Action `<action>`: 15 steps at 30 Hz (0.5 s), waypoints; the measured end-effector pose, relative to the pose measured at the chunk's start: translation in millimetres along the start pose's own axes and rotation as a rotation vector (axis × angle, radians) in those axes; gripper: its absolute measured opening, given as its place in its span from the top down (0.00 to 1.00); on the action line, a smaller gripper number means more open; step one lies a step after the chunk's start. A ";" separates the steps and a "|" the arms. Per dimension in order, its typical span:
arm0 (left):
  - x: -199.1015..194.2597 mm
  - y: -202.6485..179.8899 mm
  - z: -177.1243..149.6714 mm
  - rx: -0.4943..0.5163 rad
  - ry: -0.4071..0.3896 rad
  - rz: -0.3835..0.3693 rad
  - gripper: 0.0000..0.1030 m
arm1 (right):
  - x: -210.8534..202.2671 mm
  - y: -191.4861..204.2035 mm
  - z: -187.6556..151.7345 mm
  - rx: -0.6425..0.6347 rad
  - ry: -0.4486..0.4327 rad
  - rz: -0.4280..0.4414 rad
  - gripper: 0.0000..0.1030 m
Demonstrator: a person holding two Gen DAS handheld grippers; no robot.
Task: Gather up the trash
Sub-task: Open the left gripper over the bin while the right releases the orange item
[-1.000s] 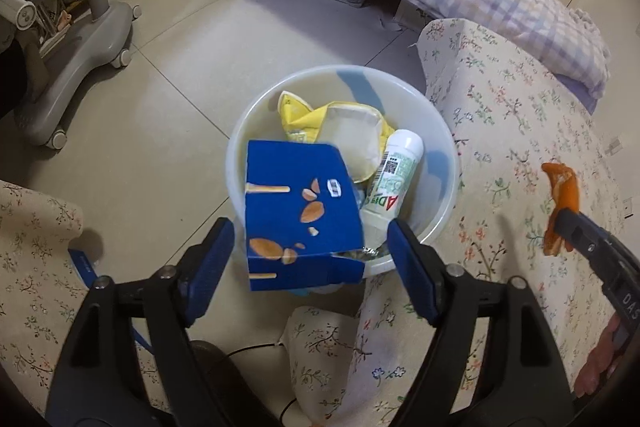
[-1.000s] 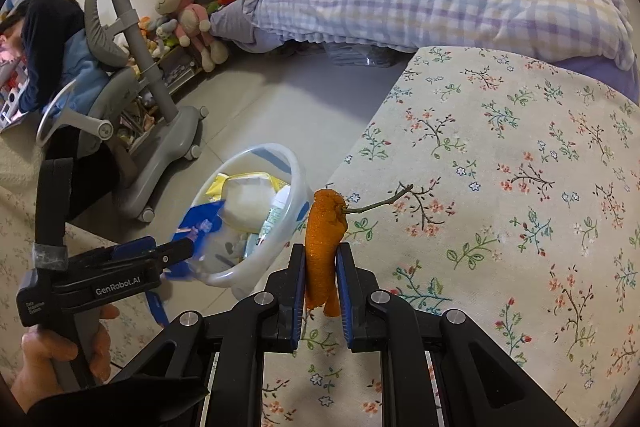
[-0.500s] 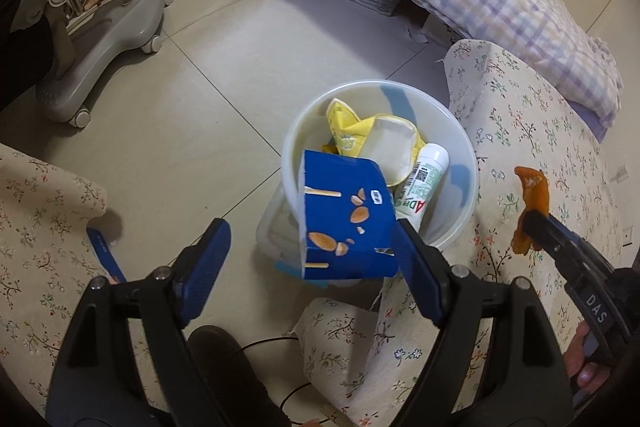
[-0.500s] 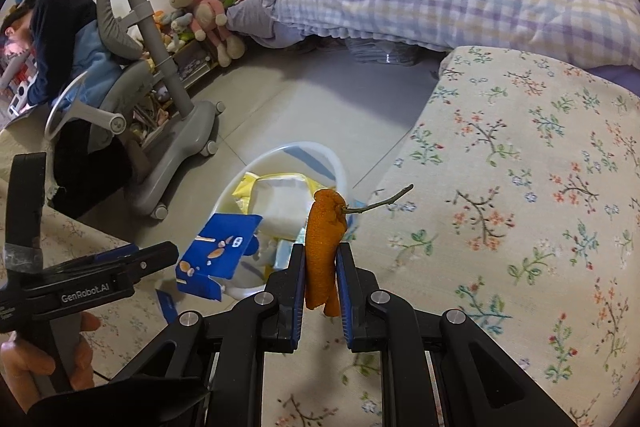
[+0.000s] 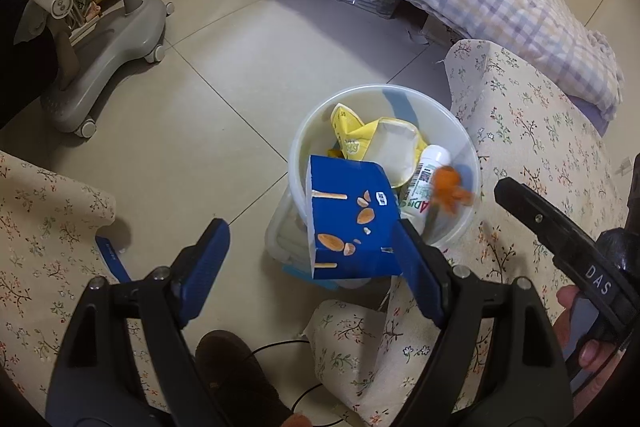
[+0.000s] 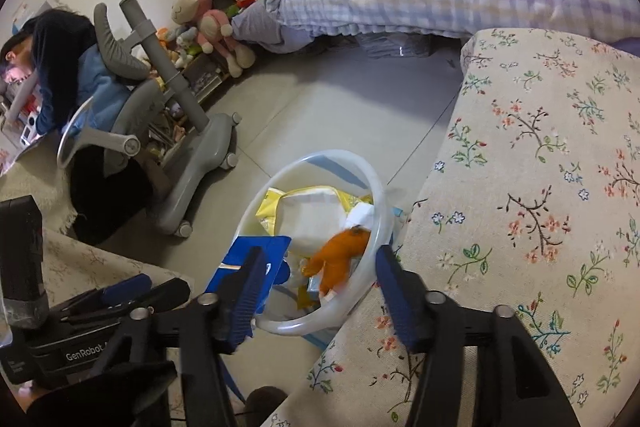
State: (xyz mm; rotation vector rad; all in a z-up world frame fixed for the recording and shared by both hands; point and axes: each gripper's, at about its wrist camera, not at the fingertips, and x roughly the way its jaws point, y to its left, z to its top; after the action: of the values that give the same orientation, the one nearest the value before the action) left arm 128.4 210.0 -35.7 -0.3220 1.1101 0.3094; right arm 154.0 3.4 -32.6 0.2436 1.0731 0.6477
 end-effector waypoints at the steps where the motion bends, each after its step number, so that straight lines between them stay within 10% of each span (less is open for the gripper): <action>1: -0.9 -1.1 -0.5 0.002 0.000 -0.004 0.18 | -2.9 0.2 -0.3 -0.004 -0.001 -0.009 0.43; 15: -47.8 -44.6 -35.8 0.105 -0.042 -0.059 0.05 | -101.1 -17.1 -28.2 0.024 -0.030 -0.234 0.32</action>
State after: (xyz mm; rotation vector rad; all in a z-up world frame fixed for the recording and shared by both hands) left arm 97.2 151.0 -2.6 -0.2537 1.0698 0.2043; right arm 103.8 -74.1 20.1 0.1451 1.0618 0.4202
